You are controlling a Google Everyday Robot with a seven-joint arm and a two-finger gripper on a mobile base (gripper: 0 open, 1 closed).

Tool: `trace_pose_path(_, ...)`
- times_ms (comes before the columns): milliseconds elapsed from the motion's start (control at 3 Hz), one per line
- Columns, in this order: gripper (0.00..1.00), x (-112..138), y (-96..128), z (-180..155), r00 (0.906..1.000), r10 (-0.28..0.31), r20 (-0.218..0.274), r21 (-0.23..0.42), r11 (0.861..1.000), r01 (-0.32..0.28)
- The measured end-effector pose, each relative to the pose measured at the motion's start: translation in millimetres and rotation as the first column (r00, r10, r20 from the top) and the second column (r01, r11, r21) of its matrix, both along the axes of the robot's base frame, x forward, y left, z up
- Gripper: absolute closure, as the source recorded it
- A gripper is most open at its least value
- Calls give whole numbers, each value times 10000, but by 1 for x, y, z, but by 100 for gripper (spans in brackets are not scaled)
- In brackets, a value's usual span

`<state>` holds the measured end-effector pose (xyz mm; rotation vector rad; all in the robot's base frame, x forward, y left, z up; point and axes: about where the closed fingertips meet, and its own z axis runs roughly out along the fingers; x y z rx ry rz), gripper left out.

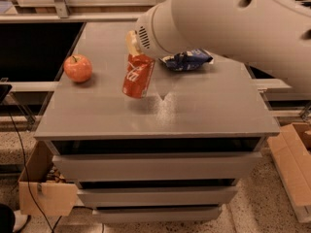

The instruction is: Place coke can upright

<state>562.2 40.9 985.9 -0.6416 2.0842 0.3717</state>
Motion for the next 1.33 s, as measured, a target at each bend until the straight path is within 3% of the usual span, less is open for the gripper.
trace_pose_path(667,100,-4,12,-6,9884,1332,734,246,9905,-1353)
trace_pose_path(1333,100,-5,19,-5,9593,1877,2108,-264,9821,-1863)
